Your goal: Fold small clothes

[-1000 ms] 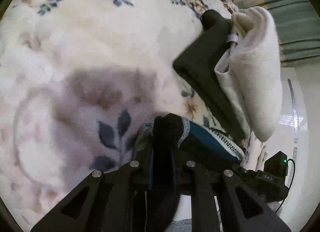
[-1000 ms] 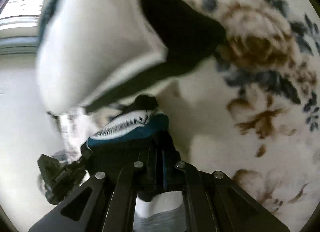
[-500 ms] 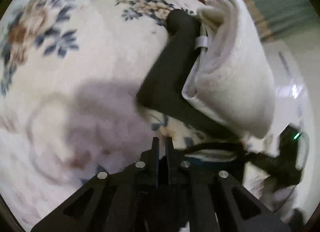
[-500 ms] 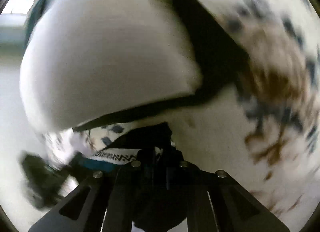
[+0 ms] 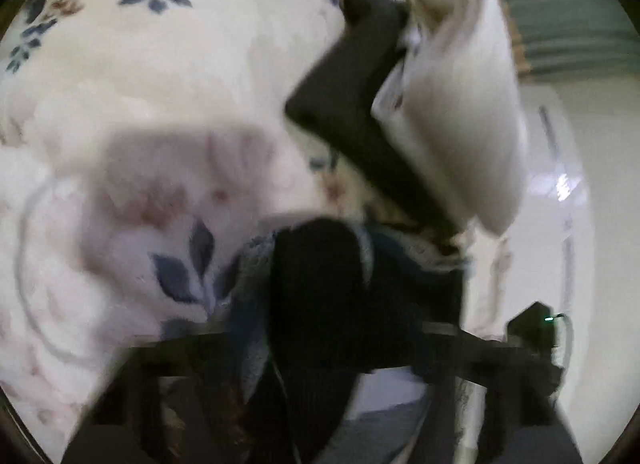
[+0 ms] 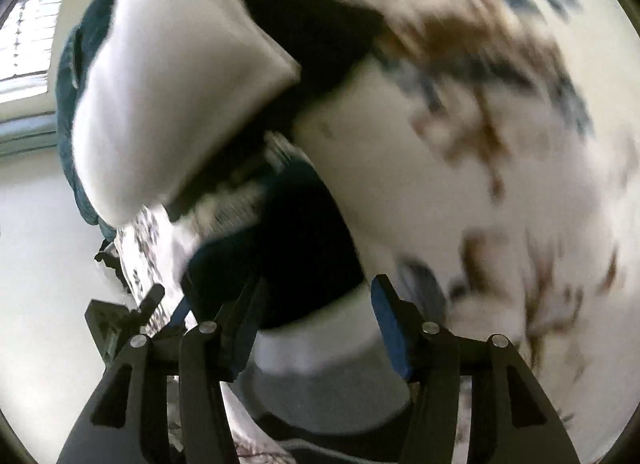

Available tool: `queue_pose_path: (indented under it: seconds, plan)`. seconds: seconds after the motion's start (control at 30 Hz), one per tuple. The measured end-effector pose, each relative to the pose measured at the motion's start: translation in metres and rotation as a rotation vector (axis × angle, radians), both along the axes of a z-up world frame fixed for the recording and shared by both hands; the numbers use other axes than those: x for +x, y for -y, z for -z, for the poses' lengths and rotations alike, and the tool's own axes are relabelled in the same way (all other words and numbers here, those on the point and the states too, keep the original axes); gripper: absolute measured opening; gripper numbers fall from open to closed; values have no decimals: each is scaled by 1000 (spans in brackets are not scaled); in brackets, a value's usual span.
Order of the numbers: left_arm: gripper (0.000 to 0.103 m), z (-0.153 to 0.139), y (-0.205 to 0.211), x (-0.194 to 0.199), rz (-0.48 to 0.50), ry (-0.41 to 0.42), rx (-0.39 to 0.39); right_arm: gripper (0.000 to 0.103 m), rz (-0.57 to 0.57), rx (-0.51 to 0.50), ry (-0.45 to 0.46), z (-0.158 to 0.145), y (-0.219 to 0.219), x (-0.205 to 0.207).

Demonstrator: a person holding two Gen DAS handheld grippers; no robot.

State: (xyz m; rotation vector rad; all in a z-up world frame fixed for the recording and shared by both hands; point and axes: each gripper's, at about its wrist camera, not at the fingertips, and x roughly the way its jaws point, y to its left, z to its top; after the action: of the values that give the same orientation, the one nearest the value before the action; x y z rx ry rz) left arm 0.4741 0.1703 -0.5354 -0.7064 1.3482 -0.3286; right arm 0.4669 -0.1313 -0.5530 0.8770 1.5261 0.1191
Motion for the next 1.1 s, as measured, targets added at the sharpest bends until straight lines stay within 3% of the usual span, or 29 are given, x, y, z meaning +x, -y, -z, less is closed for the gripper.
queue_pose_path:
  seconds: [0.07, 0.17, 0.3, 0.43, 0.5, 0.53, 0.57, 0.6, 0.67, 0.7, 0.73, 0.77, 0.8, 0.87, 0.9, 0.97, 1.07, 1.1]
  plan:
    - [11, 1, 0, 1, -18, -1, -1, 55, 29, 42, -39, 21, -4, -19]
    - [10, -1, -11, 7, -45, 7, -26, 22, 55, 115, -32, 41, -24, -31]
    - [10, 9, -18, 8, -41, 7, -36, 13, 49, -15, 21, 32, -32, -33]
    - [21, 4, -31, -1, -55, -29, -81, 14, 18, -29, -2, 41, -24, -30]
    - [27, -5, -32, -8, -67, -21, -109, 22, 17, 2, -15, 36, -20, -30]
    - [41, -13, -32, -15, -65, -11, -105, 25, 18, 17, -8, 29, -16, -31]
    - [47, -18, -30, -20, -57, -8, -91, 38, 5, 22, 1, 21, -11, -37]
    - [47, -20, -26, -23, -46, -4, -75, 52, -6, 25, 6, 16, -10, -42]
    - [43, -17, -8, -28, -1, -8, -22, 54, -32, 45, 4, 12, -8, -57]
    - [34, -16, -2, -29, 5, -1, 18, 54, -49, 58, -12, 16, -10, -64]
    - [14, -15, 1, -28, 16, 5, 42, 54, -64, 67, -30, 21, -14, -71]
    - [14, -12, 1, -24, 14, -2, 57, 54, -77, 78, -50, 28, -18, -79]
    - [14, -10, -3, -23, -1, -5, 57, 43, -85, 83, -57, 31, -22, -84]
    - [14, -7, -6, -21, -8, -14, 45, 8, -103, 50, -20, 30, -29, -92]
    - [14, -10, -6, -22, 4, -7, 47, 3, -109, 9, -10, 29, -29, -94]
    - [20, -16, -6, -26, 14, -1, 53, 2, -78, -58, -13, 30, -23, -97]
    - [32, -39, -11, -44, 28, 33, 69, 5, -63, 8, -42, 31, -15, -101]
    - [39, -45, -17, -49, 27, 45, 67, 13, -54, 40, -46, 28, -12, -105]
